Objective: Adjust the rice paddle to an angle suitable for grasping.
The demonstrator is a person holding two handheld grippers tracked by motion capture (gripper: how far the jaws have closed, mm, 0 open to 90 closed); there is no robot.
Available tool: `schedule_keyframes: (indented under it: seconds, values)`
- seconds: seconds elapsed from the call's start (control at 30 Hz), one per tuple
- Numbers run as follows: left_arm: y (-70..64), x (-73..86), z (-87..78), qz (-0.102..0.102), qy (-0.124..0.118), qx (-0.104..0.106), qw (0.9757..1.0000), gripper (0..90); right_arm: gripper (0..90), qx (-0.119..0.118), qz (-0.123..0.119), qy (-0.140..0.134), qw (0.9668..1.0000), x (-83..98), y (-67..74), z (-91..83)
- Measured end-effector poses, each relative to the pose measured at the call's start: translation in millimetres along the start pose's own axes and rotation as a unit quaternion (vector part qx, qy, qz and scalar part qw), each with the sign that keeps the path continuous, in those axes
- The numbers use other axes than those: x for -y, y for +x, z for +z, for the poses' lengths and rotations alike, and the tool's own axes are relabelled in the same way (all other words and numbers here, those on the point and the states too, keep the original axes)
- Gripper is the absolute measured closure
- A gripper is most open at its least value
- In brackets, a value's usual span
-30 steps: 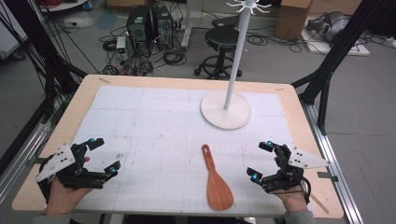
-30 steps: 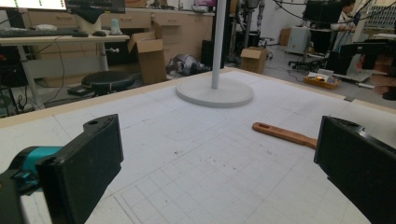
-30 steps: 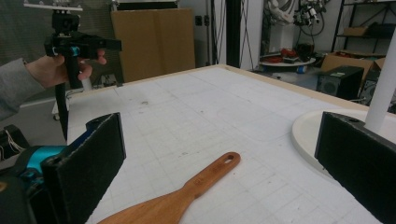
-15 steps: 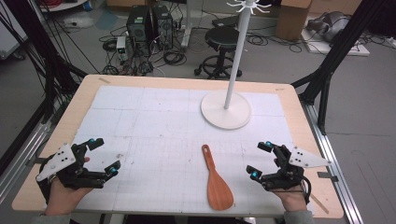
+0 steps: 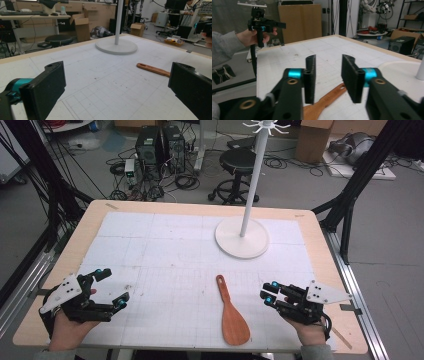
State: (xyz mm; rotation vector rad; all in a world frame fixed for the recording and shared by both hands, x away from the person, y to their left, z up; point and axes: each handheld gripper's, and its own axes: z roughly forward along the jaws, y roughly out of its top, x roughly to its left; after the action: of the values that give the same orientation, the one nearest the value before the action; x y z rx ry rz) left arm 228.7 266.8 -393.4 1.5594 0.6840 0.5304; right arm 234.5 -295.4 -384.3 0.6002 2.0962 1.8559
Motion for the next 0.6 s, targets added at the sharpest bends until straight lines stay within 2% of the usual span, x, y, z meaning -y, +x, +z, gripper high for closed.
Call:
schedule_keyframes:
  seconds: [0.17, 0.33, 0.53, 0.6]
  values:
    - [0.5, 0.2, -0.7, -0.002, -0.001, -0.002, 1.0, 1.8, 89.4, -0.001, -0.008, 0.006, 0.9999, -0.6, 3.3, 3.9]
    - [0.6, 0.5, -1.0, -0.002, 0.0, -0.003, 1.0, 1.8, 89.6, 0.004, -0.012, 0.012, 0.9999, -0.6, 4.2, 6.0]
    - [0.8, 1.2, -1.0, -0.004, 0.003, -0.002, 1.0, 1.8, 89.8, -0.007, -0.006, 0.023, 0.9997, 0.4, 8.7, 14.7]
    - [1.0, 1.4, -1.2, -0.005, 0.003, -0.003, 1.0, 1.8, 89.8, -0.013, 0.006, 0.025, 0.9996, 1.3, 12.9, 22.2]
